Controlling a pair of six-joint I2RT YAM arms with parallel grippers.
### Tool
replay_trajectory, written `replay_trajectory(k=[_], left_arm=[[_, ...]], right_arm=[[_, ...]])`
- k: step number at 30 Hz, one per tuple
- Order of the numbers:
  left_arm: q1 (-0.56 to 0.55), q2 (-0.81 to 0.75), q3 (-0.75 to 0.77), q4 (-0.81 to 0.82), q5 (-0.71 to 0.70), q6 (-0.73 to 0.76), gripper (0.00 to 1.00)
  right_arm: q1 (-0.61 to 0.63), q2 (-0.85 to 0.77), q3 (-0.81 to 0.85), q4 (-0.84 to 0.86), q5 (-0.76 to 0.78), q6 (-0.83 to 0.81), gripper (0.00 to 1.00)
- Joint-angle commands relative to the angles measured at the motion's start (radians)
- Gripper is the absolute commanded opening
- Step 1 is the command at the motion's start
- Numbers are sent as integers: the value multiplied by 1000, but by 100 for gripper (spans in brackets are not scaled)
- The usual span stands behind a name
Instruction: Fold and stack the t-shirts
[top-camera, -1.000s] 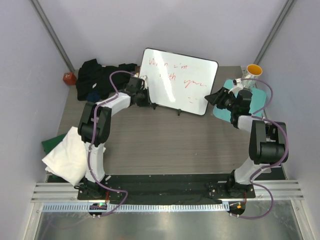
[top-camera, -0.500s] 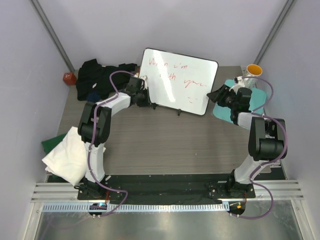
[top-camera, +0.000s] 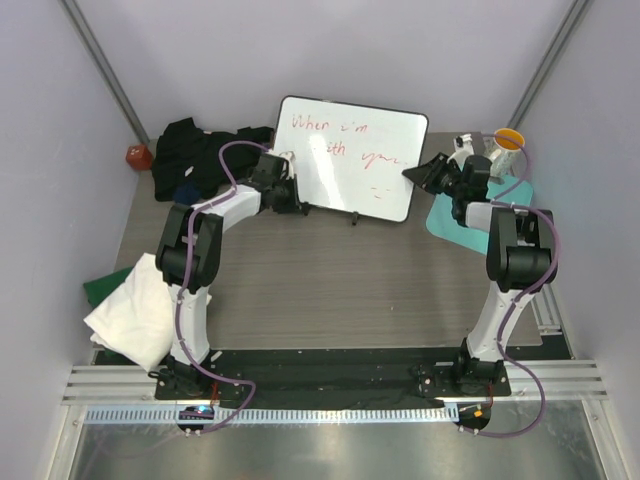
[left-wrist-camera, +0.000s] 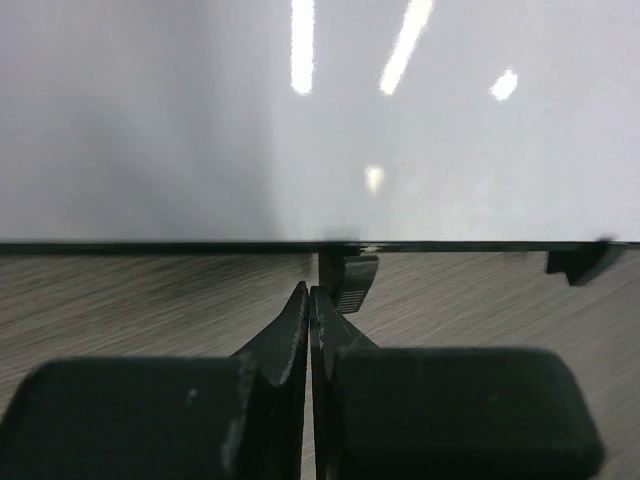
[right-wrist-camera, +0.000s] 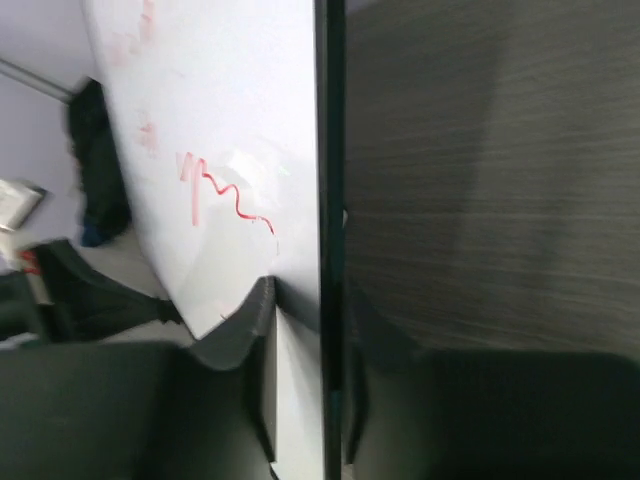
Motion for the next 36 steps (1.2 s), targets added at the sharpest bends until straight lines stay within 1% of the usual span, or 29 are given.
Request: replay_trajectory(k=[1,3,5,11,13,16,20,26,27,32,36], left_arm=[[-3,1,15,7,16,23,1],[-3,2,18,7,14,23,1],[-3,7,21,7,14,23,1],[-3,7,23,7,16,24,1],[-3,2,21,4,14,26,1],[-3,-2,20,3,14,27,1],[-4,-8,17,3,19,24,1],[-3,-27,5,3,21,21,1],[-3,-31,3,4,21,20,1],[-7,-68,-9,4,24,8,1],[-20,-94,-12,-2,7,4,2]], right_arm=[[16,32,16,61,2,36,9],[16,20,-19,110,5,53,1],[16,9,-59,145,7,56,1],[16,-14,-128,162,7,52,1],[16,-49,-174,157,30,36,1],[16,-105,-255,148,107,4,1],[16,-222,-317,76,185,-82,1],[15,-356,-409,-7,334,-143,1],[15,-389,-420,-14,355,-148,1],[7,-454,-487,-53,418,-155,1],[-16,-523,-538,-77,467,-132,1]])
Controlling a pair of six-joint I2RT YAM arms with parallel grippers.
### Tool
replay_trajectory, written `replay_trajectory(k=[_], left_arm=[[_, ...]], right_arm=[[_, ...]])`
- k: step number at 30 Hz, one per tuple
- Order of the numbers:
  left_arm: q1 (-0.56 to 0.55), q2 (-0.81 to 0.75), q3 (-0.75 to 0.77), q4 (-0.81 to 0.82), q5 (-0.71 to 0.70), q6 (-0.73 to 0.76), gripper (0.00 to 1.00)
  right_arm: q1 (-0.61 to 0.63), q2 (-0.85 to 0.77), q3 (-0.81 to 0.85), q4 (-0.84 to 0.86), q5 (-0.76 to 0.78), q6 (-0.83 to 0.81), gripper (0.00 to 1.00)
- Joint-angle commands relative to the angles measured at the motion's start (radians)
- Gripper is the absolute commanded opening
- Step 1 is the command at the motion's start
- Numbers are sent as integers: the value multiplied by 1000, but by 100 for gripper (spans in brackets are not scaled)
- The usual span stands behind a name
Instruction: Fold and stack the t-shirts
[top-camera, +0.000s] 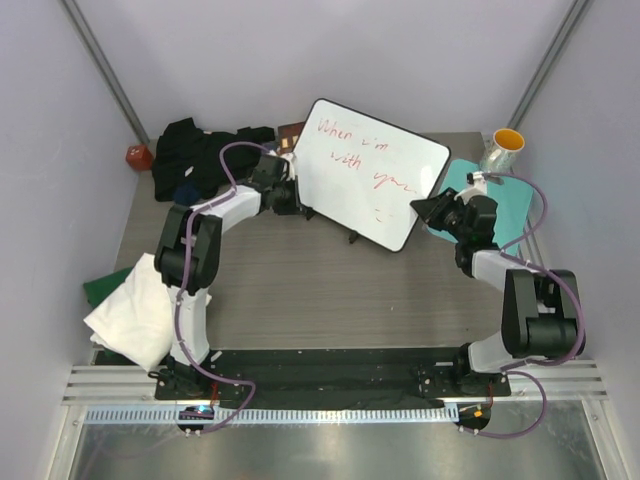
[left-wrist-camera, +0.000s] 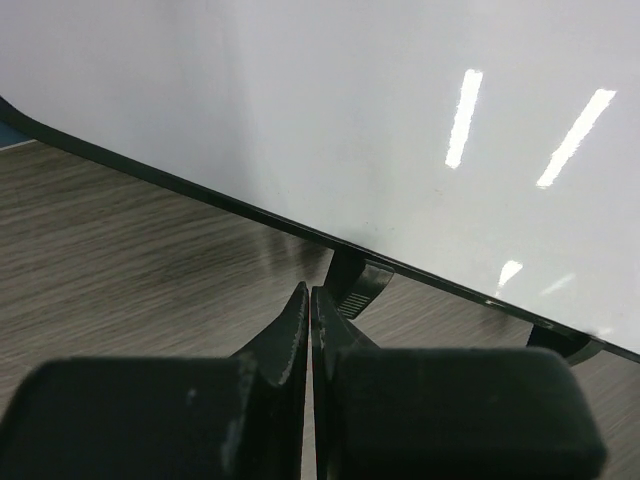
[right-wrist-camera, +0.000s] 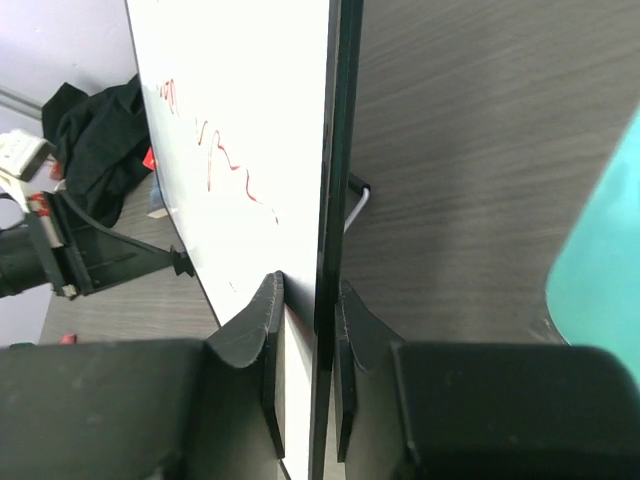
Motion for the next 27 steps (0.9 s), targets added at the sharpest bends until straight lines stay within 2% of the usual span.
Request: replay_trajectory(k=[1,7,10,11,14,19,20,27], left_arm=[[-17,-87,-2,13,1,-10,2],[-24,-124,-5,-4,-57,-35,2],[-21,-124,17,-16,-126,-27,11],[-18,-116,33,-26,-131,-24,17],[-3,-70,109,-67,-128,-30,24],[-1,-16,195,-101,-119,-38,29],[-1,-13,200,-99,-121,-40,32],[-1,-3,205,-89,-96,-44,35]], right_arm=[[-51,-90,-72,-135,273,-179,1],[-62,-187,-106,-218,316,-164,1],[-62,-228,-126,-225,313,-156,1],[-65,-233,-124,-232,315,-158,1],[-68,-236,-120,-270,330,-164,1],[-74,-279,-137,-305,382,-159,1],[-74,-285,-138,-313,382,-158,1],[-76,-404,-193,-377,525,-97,1]])
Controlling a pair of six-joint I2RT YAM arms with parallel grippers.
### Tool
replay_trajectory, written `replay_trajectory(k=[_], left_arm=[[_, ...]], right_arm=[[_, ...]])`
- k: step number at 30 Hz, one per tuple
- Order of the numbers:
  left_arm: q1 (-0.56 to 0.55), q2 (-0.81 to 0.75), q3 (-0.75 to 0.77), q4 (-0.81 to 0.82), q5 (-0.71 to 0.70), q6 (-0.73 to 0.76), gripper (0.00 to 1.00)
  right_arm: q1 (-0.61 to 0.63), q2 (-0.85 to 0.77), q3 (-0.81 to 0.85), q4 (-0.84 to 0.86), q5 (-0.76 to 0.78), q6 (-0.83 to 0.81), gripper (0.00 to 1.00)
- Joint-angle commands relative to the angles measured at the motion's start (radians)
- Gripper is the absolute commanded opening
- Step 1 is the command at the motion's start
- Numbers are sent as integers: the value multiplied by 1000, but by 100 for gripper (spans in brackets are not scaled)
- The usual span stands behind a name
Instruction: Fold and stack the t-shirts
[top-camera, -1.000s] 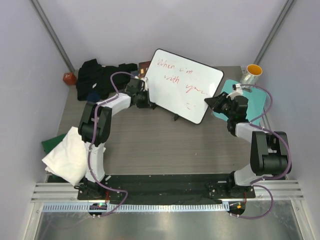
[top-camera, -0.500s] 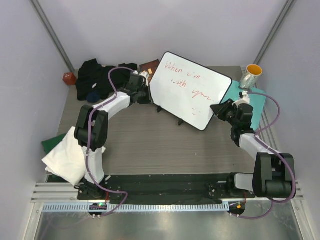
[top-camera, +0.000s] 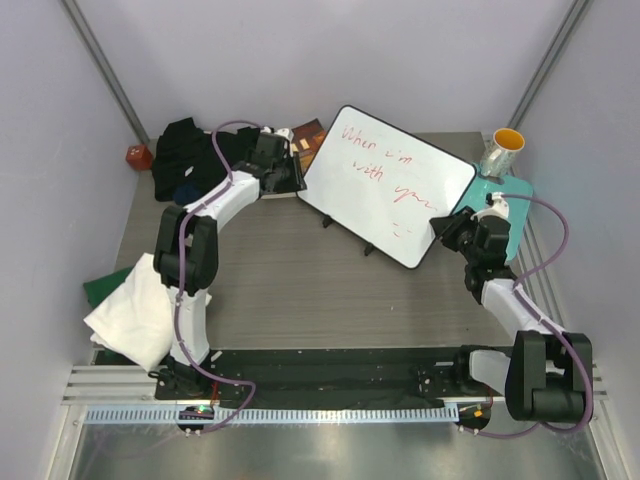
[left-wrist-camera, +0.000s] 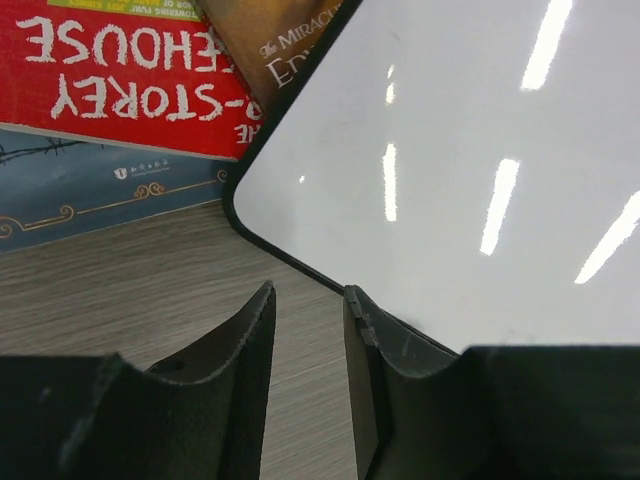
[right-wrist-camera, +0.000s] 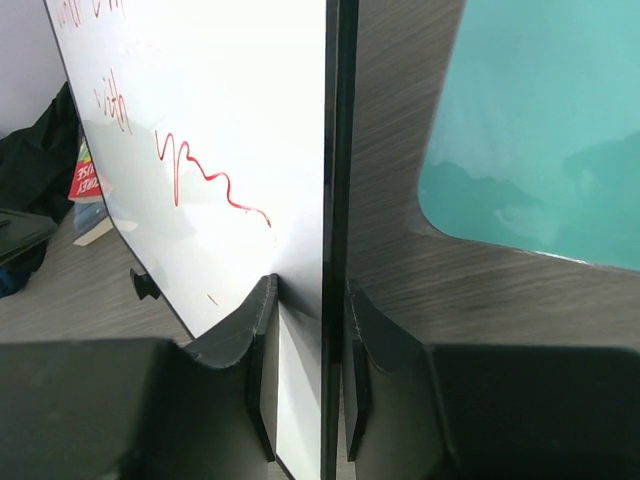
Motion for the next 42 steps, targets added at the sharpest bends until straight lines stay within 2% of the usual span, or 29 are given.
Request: replay_trajectory(k=[1,11,20,34,42], left_arm=[[1,18,28,-9,19,-7,37],[-25,39,3,-3,66,-6,38],[-52,43,11,-4,74,7,38],[-55,12,6,-7,74,11,38],[-65,-19,-9,-6,74,16,38]], right_arm=[[-37,-105,-51,-132,342,-60,1],[-39,-323,-97,-284,477,-24,1],[-39,-352,-92,-344,481,-23,1],[-39,-527,-102,-534,651,-6,1],[-39,-587,-125,-582,699,34,1]])
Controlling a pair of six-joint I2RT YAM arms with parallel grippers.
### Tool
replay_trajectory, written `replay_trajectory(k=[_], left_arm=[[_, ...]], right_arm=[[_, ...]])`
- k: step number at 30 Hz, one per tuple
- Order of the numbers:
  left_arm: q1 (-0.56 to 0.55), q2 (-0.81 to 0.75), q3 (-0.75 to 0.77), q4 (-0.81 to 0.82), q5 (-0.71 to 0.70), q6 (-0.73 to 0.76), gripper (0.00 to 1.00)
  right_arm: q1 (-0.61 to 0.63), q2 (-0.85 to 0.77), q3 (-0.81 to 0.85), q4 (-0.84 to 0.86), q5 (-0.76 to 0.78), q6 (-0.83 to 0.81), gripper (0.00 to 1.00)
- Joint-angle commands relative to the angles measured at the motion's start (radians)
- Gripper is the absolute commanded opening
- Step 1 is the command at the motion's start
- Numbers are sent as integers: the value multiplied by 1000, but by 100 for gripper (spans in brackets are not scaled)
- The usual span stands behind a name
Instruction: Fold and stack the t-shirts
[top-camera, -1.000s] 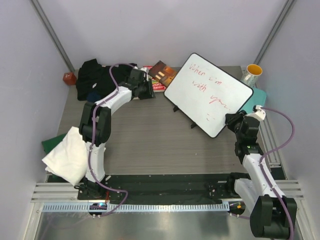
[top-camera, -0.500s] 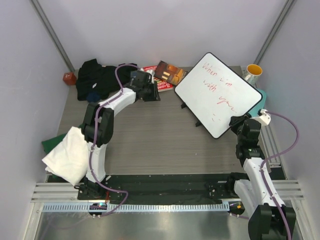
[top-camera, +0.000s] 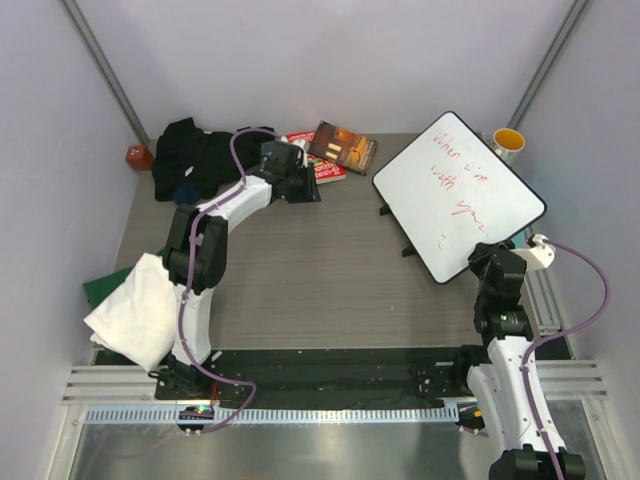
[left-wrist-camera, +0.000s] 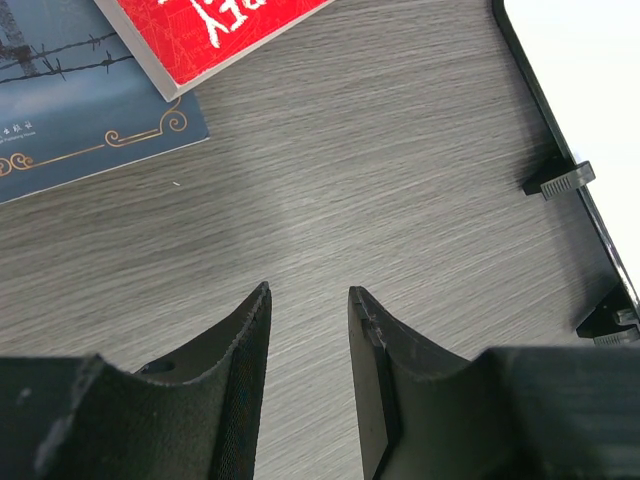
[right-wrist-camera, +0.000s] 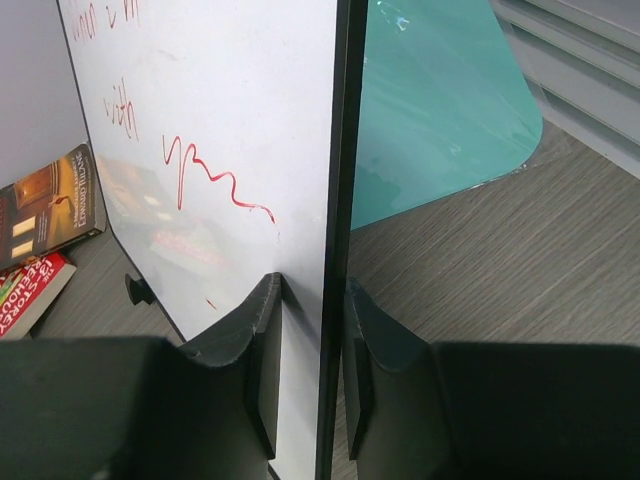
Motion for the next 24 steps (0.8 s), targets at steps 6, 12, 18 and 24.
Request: replay_trajectory(k=[6,12,18,24], left_arm=[[-9,-81,-10,6,15,18,38],[-11,-86,-10,6,15,18,38],[-11,-86,-10,6,15,20,38],[-11,-81,-10,5,13,26,38]], right_arm=[[-18,22,-1,-145,231,-10,1],[-16,9,1,-194,367,67,1],[-18,-5,-4,-229,488,130,1],[-18,58,2,-229,493,148,1]])
